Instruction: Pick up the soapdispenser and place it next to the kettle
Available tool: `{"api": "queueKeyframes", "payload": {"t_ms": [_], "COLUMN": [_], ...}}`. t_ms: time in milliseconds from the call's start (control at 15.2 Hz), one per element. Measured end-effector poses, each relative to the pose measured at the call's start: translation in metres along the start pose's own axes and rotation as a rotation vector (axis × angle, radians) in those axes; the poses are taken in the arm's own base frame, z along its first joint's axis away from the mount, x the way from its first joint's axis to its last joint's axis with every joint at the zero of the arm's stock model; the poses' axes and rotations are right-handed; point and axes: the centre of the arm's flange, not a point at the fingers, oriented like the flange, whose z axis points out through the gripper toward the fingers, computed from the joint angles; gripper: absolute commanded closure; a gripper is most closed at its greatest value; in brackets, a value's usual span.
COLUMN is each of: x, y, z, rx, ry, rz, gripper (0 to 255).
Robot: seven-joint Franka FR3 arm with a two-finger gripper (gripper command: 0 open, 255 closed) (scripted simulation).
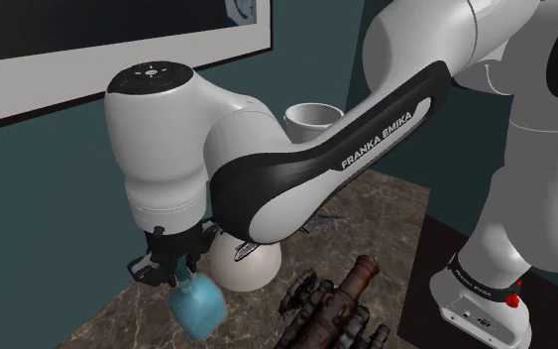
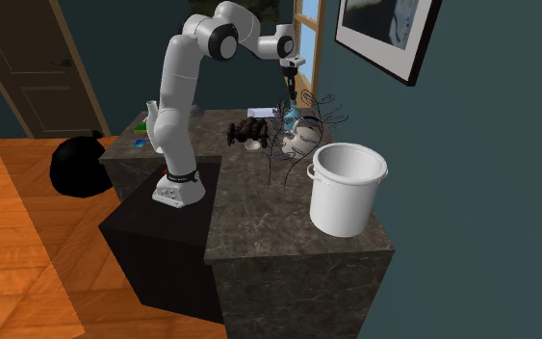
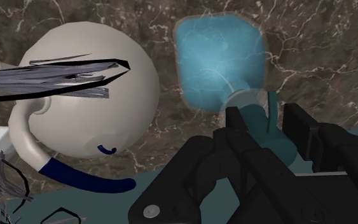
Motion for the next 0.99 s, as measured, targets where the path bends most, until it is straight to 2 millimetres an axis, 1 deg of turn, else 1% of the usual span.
{"api": "queueKeyframes", "payload": {"t_ms": [330,396,792,858,990], "x": [-0.001,-0.001,-0.001,-0.001,0.000], "y": [0.000,0.000,0.000,0.001,0.003], "z": [0.001,0.001,0.001,-0.006,-0.026], "rx": [0.000,0.000,0.001,0.001,0.001], "ry": [0.000,0.000,0.001,0.001,0.002], "rz": [0.000,0.000,0.000,0.000,0.000], "gripper": [255,0,0,0,0]}}
